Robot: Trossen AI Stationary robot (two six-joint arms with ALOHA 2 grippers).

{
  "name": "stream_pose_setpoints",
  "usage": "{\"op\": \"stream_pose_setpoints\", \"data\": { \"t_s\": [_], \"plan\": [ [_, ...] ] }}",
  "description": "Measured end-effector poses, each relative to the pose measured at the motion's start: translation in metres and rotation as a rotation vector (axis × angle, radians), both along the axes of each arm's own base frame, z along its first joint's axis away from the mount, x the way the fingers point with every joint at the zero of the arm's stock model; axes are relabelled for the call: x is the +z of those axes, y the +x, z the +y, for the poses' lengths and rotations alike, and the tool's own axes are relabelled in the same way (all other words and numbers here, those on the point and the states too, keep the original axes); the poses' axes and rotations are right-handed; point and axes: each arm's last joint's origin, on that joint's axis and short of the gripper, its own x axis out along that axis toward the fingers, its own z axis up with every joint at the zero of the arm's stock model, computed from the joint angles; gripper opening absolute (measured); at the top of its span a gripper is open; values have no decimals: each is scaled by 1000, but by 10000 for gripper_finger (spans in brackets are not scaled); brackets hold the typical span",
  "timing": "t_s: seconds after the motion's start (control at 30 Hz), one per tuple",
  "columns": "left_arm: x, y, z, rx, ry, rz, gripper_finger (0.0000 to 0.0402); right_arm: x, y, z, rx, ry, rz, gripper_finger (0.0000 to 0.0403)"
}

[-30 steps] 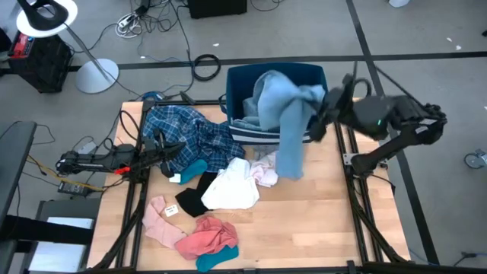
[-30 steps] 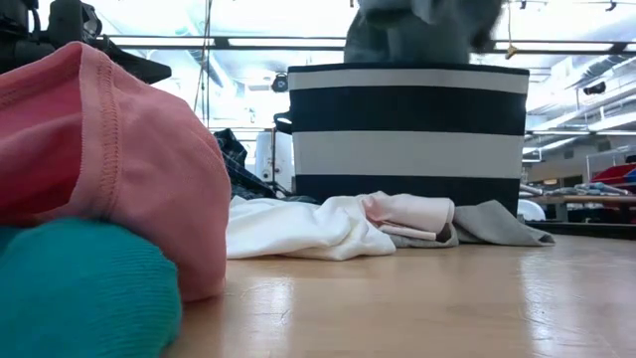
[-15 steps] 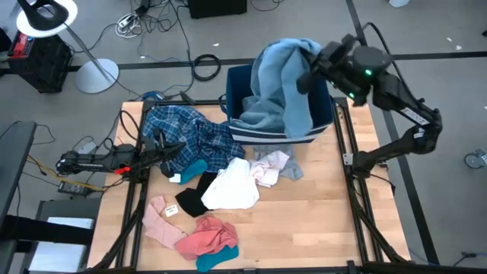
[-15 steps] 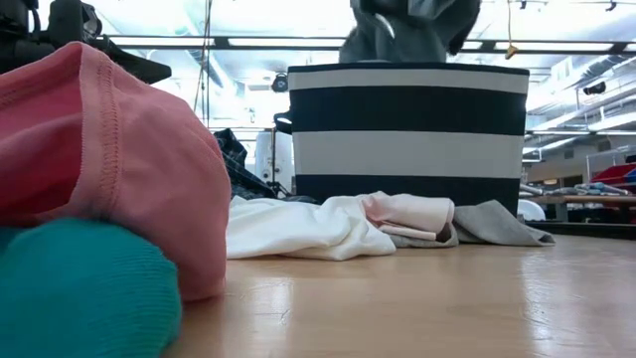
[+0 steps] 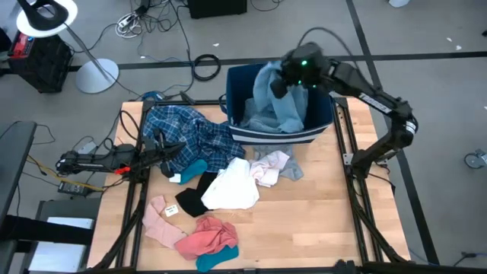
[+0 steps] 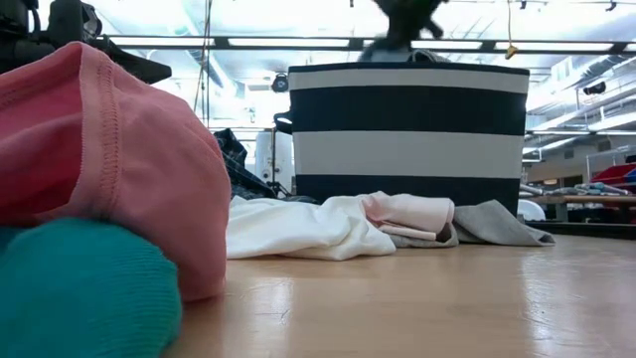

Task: Sort clothes
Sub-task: Put the blue pants into the blue bin

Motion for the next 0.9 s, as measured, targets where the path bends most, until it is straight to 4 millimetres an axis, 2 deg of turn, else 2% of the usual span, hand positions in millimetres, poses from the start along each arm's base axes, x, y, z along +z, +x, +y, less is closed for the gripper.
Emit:
{"op": "stream_pose_setpoints", "data": {
  "t_s": [0.13,0.33,0.43,0.6,0.9],
  "plan": [
    [0,0,0,0,0,0,6,-48,5,-3,35,111,55,8],
    [0,0,0,-1,0,0,6,-116,-6,-8,104,163,-161,8],
    [0,0,0,0,0,0,6,-147,-12,-14,112,248,-187,7],
    [0,0,0,0,0,-1,6,-178,-9,-25,80,329,-115,7],
    [0,0,0,0,0,0,6,-203,17,-44,86,408,-13,8]
  ]
}}
